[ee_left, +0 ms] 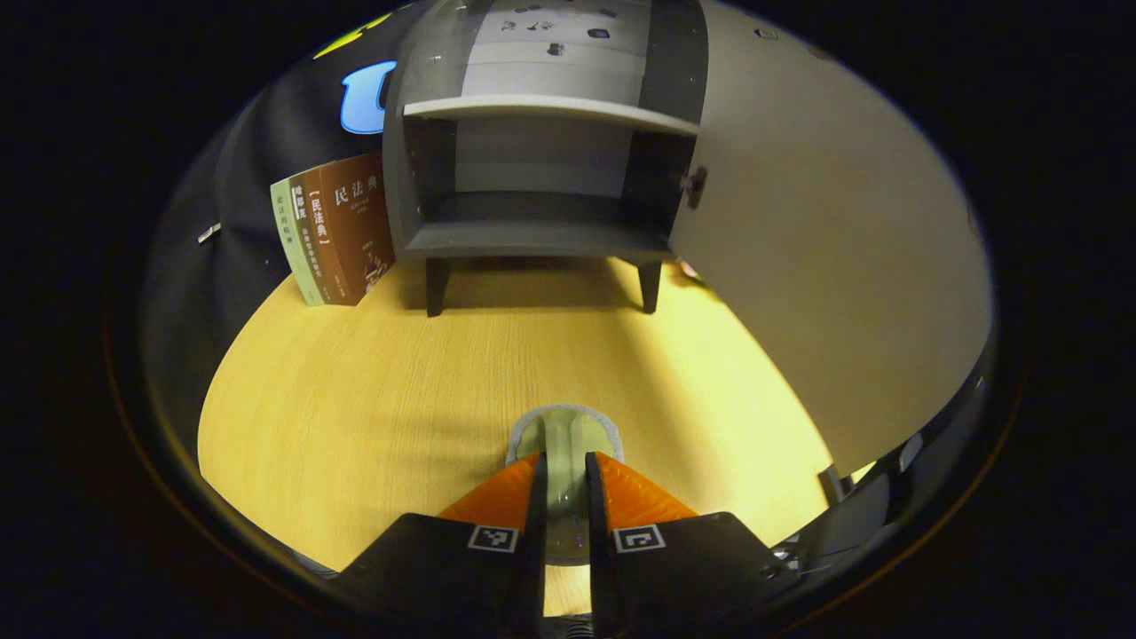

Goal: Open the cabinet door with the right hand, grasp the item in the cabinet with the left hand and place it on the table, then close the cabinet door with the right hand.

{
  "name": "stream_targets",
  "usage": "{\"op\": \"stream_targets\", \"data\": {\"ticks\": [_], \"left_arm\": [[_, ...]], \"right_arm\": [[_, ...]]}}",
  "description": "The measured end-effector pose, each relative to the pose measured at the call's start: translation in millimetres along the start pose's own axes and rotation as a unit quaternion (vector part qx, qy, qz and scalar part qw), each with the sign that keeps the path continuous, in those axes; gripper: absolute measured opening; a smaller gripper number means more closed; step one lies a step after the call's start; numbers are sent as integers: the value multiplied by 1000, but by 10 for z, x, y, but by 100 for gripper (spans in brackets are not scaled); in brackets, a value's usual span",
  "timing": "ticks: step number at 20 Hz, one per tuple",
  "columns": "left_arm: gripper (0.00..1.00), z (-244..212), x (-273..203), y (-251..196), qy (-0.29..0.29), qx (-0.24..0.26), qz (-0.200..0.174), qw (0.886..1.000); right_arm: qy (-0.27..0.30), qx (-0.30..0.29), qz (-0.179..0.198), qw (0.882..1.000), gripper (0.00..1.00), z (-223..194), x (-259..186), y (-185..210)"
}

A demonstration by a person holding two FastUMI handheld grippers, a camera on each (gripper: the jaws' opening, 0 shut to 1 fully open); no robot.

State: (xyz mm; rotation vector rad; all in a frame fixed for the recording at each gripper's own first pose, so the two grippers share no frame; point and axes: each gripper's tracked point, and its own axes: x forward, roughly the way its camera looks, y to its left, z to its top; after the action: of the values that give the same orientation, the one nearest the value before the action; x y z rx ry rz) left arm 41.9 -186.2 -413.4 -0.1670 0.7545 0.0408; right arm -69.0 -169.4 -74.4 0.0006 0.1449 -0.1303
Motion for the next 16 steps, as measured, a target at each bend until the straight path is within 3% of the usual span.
{"op": "stream_targets", "data": {"ticks": [1, 2, 7, 11, 12, 15, 16], "left_arm": [[24, -88, 56, 7, 5, -8, 6, 1000], [25, -148, 109, 22, 10, -16, 10, 1000], [30, -255, 176, 58, 15, -36, 29, 999], [51, -141, 6, 68, 4, -48, 34, 998], [61, -57, -88, 87, -6, -51, 37, 998], [78, 429, -554, 235, -66, -36, 52, 996], [88, 646, -758, 271, -91, -29, 54, 994]], "right_arm": [[2, 1, 2, 1000, 94, -19, 25, -43], [4, 2, 2, 1000, 98, -40, 38, -48], [18, 7, 12, 1000, 97, -128, 141, -189], [14, 12, 34, 999, 97, -79, 216, -160], [10, 15, 45, 999, 98, -42, 239, -125], [-9, 28, 89, 996, 98, 139, 307, 53], [-17, 33, 109, 993, 98, 202, 323, 135]]}}
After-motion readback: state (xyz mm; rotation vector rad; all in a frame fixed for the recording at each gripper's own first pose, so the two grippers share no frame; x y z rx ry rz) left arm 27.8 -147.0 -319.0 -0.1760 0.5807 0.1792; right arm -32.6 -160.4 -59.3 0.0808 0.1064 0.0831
